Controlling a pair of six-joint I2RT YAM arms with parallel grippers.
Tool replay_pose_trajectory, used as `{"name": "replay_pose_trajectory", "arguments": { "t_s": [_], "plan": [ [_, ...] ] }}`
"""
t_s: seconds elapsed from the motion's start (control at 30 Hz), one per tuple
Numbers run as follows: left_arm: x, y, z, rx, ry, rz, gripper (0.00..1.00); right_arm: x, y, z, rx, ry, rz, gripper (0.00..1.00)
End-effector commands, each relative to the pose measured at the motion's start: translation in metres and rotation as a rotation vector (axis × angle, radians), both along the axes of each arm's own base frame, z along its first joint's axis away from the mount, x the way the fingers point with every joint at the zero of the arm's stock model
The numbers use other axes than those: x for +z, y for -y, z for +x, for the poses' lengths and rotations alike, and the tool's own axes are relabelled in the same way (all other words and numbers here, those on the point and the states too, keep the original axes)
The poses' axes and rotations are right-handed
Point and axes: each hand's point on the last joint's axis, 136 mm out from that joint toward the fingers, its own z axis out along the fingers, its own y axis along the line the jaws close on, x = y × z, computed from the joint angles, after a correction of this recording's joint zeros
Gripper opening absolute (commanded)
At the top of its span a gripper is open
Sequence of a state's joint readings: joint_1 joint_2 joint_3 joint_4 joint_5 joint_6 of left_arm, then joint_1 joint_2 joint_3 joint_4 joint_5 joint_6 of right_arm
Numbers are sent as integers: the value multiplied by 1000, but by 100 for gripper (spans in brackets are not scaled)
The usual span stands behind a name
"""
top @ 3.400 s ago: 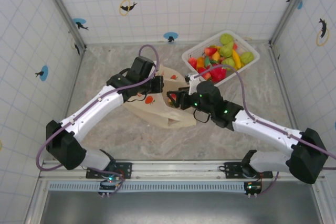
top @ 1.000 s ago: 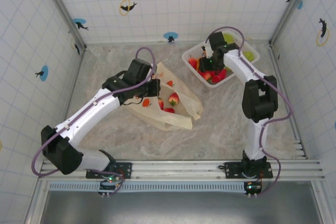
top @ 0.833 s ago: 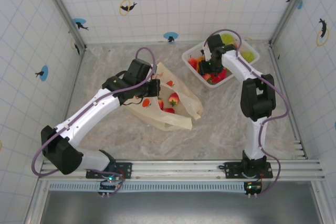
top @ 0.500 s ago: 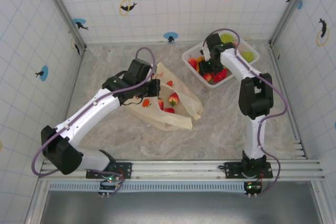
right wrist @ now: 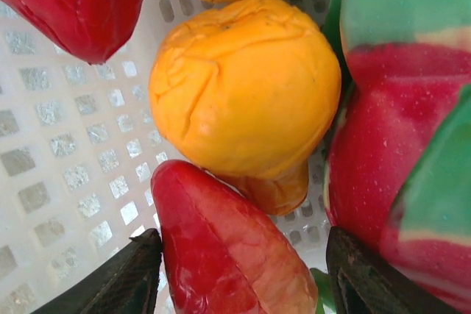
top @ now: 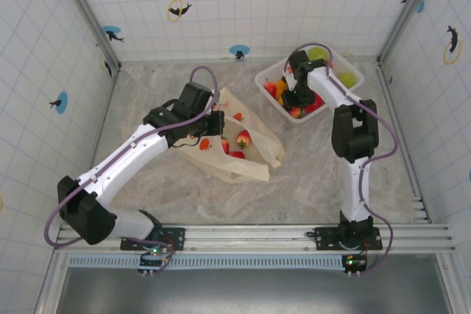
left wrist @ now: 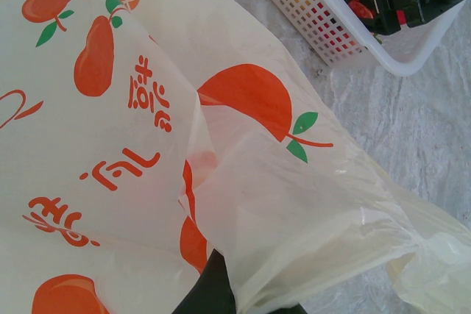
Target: Place the fake fruits into the plastic bag and tie a complex knot
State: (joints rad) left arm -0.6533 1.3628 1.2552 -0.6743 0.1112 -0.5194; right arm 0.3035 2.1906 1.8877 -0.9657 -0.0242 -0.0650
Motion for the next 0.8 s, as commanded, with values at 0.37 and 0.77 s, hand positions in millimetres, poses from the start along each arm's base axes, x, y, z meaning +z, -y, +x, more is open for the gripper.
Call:
{"name": "replay_pose_trajectory", "arguments": {
  "t_s": [0.37,0.77],
  "plan": [
    [-1,-7,-3,-8,6,23,0,-44,6,-41,36,-264,9,66],
    [1,-7,-3,-6,9,19,0,-9,-2,-29,47,-155,43,51]
  ]
}}
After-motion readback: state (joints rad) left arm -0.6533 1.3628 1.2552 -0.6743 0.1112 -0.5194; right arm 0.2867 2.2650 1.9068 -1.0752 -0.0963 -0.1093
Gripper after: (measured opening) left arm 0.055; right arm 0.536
